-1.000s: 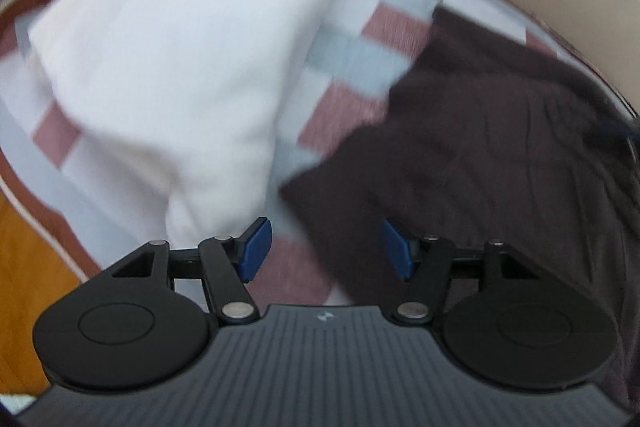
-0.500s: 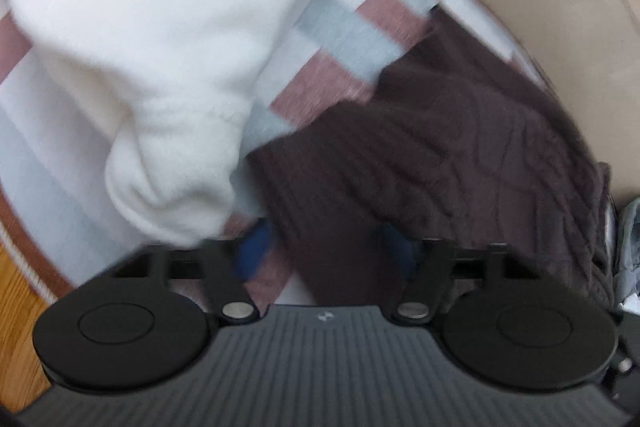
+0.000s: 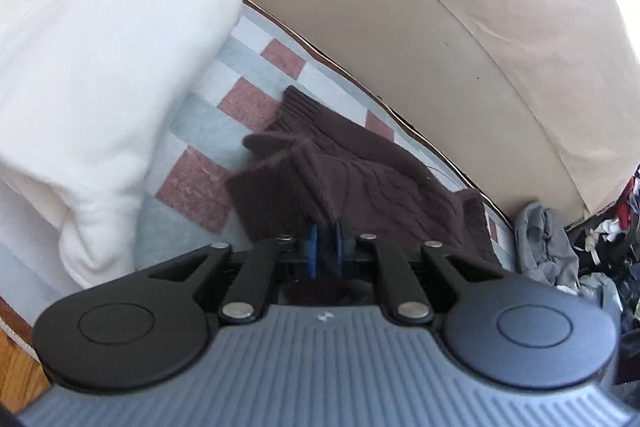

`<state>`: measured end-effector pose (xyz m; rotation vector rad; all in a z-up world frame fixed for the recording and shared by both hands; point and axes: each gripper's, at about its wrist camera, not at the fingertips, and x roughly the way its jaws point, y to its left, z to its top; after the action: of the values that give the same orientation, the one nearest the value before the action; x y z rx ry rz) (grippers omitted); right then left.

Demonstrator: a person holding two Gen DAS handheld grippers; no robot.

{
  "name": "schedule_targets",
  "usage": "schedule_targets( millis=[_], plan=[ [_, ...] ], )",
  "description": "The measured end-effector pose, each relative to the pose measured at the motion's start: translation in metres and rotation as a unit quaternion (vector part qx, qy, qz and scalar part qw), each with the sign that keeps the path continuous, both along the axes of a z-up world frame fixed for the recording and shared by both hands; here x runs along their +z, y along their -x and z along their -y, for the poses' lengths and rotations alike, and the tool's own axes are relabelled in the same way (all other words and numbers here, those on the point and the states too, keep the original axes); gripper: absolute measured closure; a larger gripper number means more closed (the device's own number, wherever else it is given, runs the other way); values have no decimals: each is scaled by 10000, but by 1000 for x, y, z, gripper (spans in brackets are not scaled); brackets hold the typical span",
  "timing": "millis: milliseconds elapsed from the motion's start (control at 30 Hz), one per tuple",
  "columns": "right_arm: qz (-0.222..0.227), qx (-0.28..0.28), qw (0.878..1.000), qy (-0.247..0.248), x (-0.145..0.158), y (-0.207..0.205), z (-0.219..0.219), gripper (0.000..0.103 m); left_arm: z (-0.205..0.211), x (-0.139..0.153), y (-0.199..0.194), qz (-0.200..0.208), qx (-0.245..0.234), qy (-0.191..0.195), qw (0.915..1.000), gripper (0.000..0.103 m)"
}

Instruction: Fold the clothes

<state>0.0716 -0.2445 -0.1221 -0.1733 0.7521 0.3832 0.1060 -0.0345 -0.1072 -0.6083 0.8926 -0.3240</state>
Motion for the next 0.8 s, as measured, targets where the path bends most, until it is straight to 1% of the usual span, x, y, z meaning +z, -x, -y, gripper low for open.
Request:
schedule_targets(
  millis=[33,67,100,133,200,267,367,400,500,533,567,633,667,700,767,800],
  plan=[
    [-93,-389,9981,-478,5,-9,20,96,1,0,0,13,39,51,10000,87],
    [-176,-753,9937,-806,7,-16,39,96,2,0,0,18,93,91,9999,79],
    [-267,-1126,9881,-1009,6,-23,58,96,3,-2,-1,-20,184,71,9998,68],
    [-384,-1472,9809,-1211,3,-30,77,95,4,-5,-3,-114,233,-11,9997,64],
    [-734,-2053,9622,-1634,-12,-39,114,95,5,-14,-5,-334,284,-138,9989,63],
    [-1083,-2525,9383,-2101,-32,-39,143,95,4,-28,-8,-595,316,6,9977,63],
    [-1189,-2628,9272,-2389,-42,-38,149,95,7,-46,-18,-907,403,294,9946,62],
    [-1223,-2661,9233,-2484,-46,-37,151,95,11,-51,-24,-942,442,335,9940,57],
    [-1327,-2760,9108,-2768,-56,-35,157,94,24,-64,-44,-1123,391,553,9914,55],
    [-1361,-2792,9065,-2861,-60,-35,159,94,30,-69,-52,-1186,367,590,9905,55],
    [-1395,-2823,9019,-2955,-63,-34,161,94,36,-74,-60,-1259,339,603,9896,52],
    [-1463,-2886,8926,-3141,-70,-33,165,94,49,-82,-73,-1420,237,431,9886,50],
    [-1481,-2892,8897,-3206,-72,-32,167,94,56,-86,-78,-1466,192,359,9884,49],
    [-1469,-2849,8909,-3219,-71,-32,167,94,60,-89,-82,-1453,200,389,9884,43],
    [-1454,-2759,8925,-3258,-69,-30,168,94,64,-95,-88,-1409,254,599,9879,34],
    [-1468,-2707,8918,-3315,-70,-29,169,94,66,-98,-91,-1386,281,704,9874,40]
  ],
)
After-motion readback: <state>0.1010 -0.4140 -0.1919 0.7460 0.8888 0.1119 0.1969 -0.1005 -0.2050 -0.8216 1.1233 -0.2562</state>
